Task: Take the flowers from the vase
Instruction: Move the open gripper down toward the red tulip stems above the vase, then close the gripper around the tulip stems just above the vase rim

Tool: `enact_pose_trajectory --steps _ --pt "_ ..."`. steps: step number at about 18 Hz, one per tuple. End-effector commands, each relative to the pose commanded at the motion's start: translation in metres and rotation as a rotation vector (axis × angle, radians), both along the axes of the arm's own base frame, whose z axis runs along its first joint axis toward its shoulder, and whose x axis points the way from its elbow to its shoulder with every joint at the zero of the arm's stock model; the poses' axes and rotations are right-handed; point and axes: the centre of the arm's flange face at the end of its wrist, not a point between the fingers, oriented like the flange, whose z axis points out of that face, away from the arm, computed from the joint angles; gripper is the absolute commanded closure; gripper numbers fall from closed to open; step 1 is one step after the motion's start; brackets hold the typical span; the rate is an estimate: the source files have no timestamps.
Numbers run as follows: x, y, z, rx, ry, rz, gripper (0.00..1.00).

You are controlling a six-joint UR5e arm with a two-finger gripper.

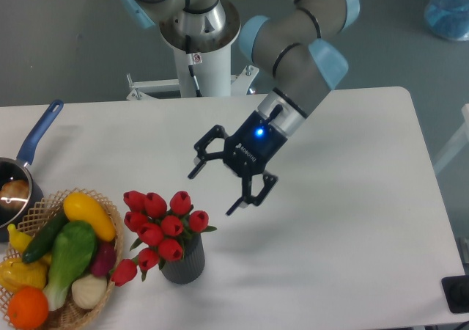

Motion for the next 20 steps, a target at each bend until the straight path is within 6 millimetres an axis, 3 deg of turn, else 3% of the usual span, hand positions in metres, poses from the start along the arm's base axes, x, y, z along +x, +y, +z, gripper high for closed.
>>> enact_pose_trajectory --steps 2,6,12,13,17,20 --pt "0.001 0.014 -0.003 0.001 0.001 -0.021 0.0" --pt "-0.015 0.025 -0.013 0.022 0.055 -0.024 0.0" --pt "0.002 0.039 -0.02 0.021 0.044 -0.06 0.0" --pt "0.009 0.043 -0.022 0.022 0.042 -0.074 0.04" --pt "0.019 0.048 -0.026 0.018 0.027 -0.088 0.39" --pt "0.02 0.048 -0.026 0.017 0.025 -0.089 0.83"
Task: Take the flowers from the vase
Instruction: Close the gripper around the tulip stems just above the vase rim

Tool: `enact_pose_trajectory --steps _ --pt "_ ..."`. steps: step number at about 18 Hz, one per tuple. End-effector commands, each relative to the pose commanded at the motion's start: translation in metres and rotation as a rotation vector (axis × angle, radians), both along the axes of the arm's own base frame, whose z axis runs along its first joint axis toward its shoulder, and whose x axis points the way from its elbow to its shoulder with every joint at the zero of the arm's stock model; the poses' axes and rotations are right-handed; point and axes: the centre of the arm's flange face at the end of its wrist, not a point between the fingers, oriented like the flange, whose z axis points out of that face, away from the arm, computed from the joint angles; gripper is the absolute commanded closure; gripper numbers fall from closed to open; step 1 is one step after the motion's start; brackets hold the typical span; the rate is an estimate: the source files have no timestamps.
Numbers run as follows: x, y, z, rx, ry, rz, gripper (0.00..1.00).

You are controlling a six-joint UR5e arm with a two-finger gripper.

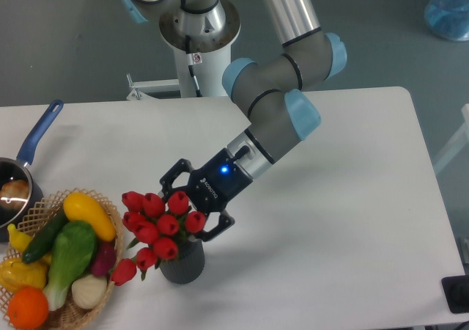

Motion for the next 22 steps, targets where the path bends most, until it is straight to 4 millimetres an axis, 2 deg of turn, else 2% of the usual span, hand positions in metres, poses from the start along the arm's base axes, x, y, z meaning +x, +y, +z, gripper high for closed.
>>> enact_pose_trajectory --steps 1,2,6,11,16,19,22 --pt "-0.001 0.0 0.001 0.001 0.004 0.001 0.94" --pt "-0.002 0.0 0.002 0.004 0.011 0.0 1.0" --pt "-0.006 -0.002 0.006 0.008 0.016 0.008 1.0" --pt "-0.022 -0.014 0.015 0.014 0.016 0.044 1.0" --pt "-0.027 -0.02 0.044 0.053 -0.052 0.077 1.0" --pt "-0.031 -0.022 0.071 0.074 -0.091 0.098 1.0" --pt "-0.038 -0.031 0.091 0.118 -0.152 0.113 1.0"
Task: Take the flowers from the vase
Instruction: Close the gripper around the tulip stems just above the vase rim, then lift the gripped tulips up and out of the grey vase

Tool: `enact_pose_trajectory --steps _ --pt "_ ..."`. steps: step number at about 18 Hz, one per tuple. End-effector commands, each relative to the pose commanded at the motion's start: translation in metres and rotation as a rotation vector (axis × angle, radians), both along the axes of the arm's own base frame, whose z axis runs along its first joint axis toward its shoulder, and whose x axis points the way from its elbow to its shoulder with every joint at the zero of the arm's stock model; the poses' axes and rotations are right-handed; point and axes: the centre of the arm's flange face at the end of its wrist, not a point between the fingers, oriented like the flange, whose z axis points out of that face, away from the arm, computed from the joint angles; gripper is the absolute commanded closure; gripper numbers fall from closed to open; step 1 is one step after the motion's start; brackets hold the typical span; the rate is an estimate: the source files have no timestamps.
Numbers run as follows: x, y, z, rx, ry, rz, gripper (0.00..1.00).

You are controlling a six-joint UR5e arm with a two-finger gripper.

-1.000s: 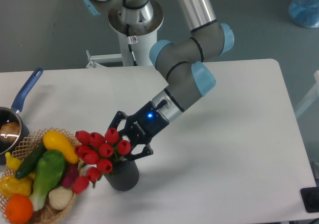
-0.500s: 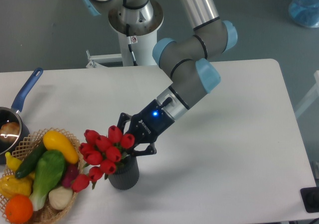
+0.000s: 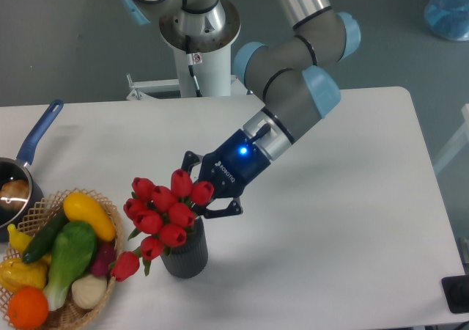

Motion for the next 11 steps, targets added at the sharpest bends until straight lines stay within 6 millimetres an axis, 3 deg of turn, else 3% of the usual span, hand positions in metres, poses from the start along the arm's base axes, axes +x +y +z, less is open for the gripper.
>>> enact_pose_trajectory --steps 5,11 --pt "-0.015 -0.018 0.035 0.046 -0.034 0.035 1.0" --pt "-0.027 -0.018 0.073 0.055 -0.055 0.057 1.0"
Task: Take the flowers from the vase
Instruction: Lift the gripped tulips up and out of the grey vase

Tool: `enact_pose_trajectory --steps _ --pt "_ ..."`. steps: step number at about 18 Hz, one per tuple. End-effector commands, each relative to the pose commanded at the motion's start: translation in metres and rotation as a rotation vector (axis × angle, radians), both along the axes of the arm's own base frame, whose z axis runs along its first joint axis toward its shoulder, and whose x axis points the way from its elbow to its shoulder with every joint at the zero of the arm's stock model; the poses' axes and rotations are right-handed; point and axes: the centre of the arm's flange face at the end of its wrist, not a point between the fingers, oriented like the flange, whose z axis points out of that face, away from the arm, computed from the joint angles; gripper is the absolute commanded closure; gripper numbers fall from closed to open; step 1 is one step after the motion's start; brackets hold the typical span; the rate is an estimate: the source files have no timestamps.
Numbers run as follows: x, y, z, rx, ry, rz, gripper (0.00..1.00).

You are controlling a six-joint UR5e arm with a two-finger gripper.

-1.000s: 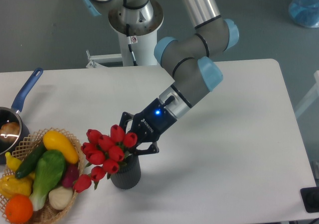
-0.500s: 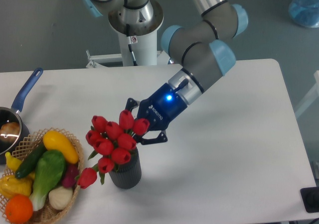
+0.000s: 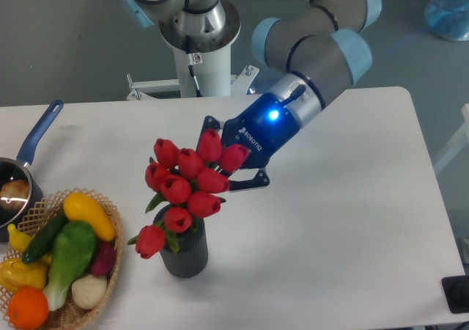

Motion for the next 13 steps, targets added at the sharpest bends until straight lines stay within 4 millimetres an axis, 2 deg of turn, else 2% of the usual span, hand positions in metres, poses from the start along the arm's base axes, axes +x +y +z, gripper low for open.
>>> enact_pose_trajectory --steps 4,13 --pt "-0.008 -0.005 0.014 0.018 -0.018 0.008 1.0" --pt "-0.059 -0.054 0.014 0.016 -0.007 0.122 1.0"
